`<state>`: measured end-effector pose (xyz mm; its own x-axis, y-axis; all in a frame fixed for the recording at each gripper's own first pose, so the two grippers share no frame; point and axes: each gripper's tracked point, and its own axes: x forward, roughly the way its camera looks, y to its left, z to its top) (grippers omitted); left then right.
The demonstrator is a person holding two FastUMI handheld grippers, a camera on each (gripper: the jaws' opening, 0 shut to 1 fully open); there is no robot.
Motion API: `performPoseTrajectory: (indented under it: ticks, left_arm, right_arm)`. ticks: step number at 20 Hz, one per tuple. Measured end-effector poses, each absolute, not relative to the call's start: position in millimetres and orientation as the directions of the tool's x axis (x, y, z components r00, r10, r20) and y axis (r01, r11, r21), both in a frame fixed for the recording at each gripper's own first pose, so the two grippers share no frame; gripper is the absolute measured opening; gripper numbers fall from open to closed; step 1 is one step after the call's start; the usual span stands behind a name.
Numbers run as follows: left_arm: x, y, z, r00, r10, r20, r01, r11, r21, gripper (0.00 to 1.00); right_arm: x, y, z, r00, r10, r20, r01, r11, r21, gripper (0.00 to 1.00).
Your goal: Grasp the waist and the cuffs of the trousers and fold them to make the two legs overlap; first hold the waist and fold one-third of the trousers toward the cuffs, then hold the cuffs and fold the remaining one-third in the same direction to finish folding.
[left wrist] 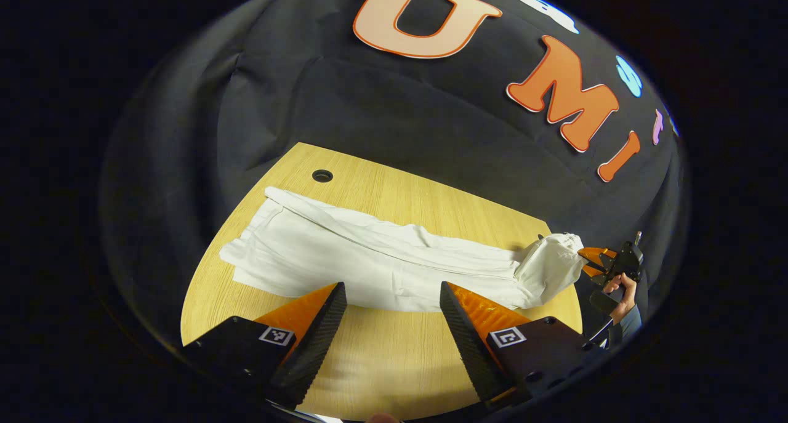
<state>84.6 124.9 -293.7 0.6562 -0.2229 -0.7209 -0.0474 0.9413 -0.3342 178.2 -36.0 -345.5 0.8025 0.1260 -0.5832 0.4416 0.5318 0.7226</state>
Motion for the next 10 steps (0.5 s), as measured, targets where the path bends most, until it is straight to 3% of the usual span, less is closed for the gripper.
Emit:
performPoseTrajectory:
  ticks: [10]
  left_arm:
    - [56.9,85.7,-331.0,0.635,-0.222,-0.739,-0.084,0.932,-0.352,0.99]
  right_arm:
    - [177.0,-39.9,-341.2,0.801,0.191,-0.567,0.396,0.541,0.742,0.12]
